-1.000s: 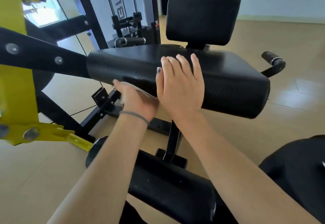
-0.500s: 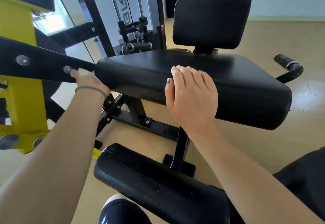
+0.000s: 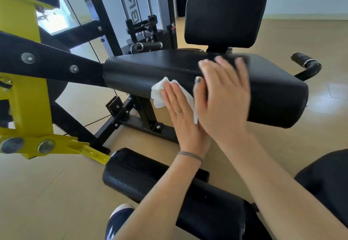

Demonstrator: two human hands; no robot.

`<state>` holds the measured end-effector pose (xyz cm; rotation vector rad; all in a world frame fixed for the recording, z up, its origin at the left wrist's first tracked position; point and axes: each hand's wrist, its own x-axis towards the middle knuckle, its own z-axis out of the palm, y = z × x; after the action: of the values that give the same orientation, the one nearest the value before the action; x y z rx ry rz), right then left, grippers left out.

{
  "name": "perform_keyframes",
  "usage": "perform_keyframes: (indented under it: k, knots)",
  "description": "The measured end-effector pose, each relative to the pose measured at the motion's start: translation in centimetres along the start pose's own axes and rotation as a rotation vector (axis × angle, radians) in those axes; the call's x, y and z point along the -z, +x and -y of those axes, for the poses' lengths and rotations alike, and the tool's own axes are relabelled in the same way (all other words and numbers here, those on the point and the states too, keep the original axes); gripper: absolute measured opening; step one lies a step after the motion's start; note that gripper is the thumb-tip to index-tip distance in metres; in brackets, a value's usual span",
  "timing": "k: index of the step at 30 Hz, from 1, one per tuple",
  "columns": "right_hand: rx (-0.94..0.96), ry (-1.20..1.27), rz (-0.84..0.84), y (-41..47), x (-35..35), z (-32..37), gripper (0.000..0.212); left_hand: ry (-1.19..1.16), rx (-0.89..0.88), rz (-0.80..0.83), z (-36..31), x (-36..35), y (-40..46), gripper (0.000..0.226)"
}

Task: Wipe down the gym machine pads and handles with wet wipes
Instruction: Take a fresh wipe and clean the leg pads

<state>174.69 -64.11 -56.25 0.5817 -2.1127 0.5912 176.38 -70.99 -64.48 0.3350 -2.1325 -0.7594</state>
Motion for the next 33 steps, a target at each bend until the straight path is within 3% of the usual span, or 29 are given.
perform_keyframes:
  k: [3, 7, 10, 12, 16, 18, 20, 24, 26, 28, 30, 33]
  knots:
    - [-0.124, -0.117, -0.073, -0.8, 2.6, -3.7, 0.042, -0.2, -0.068, -0.066, 0.6, 1.0, 1.5, 0.061]
    - [-0.281, -0.229, -0.153, -1.1, 4.0, -7.0, 0.041, -0.518, 0.308, -0.303, 2.9, 2.8, 8.6, 0.054]
    - [-0.447, -0.161, -0.184, -1.0, 3.9, -7.5, 0.043, -0.552, 0.387, -0.36, 2.2, 2.4, 9.1, 0.052]
    - [-0.5, -0.127, -0.221, -1.0, 3.6, -7.1, 0.044, -0.498, 0.288, -0.266, -0.4, 1.1, 5.7, 0.052]
    - [-0.492, -0.025, -0.236, -1.2, 3.9, -7.1, 0.042, -0.107, -0.344, -0.027, -6.7, -1.6, -1.4, 0.053]
    - [-0.472, 0.027, -0.234, -1.7, 4.2, -7.6, 0.041, 0.014, -0.54, 0.048, -7.0, -1.5, -0.9, 0.052]
    - [-0.451, 0.061, -0.234, -2.1, 4.3, -7.9, 0.038, 0.018, -0.574, 0.071, -5.1, 0.4, 1.5, 0.047]
    - [-0.408, 0.078, -0.253, -2.3, 4.0, -8.2, 0.033, 0.181, -0.198, -0.031, 1.5, 4.2, 8.8, 0.041]
    - [-0.431, 0.073, -0.293, -2.3, 3.7, -8.0, 0.031, 0.206, -0.098, -0.014, 1.1, 4.6, 9.6, 0.042]
    - [-0.459, 0.093, -0.291, -2.3, 3.7, -7.8, 0.034, 0.229, -0.219, 0.046, -2.1, 3.8, 7.4, 0.041]
    - [-0.491, 0.153, -0.277, -2.3, 4.0, -7.8, 0.04, 0.147, -0.472, 0.138, -6.3, 2.5, 4.2, 0.038]
    - [-0.627, 0.383, -0.223, -2.6, 4.8, -8.2, 0.048, 0.012, -0.731, 0.249, -9.9, 1.5, 2.1, 0.036]
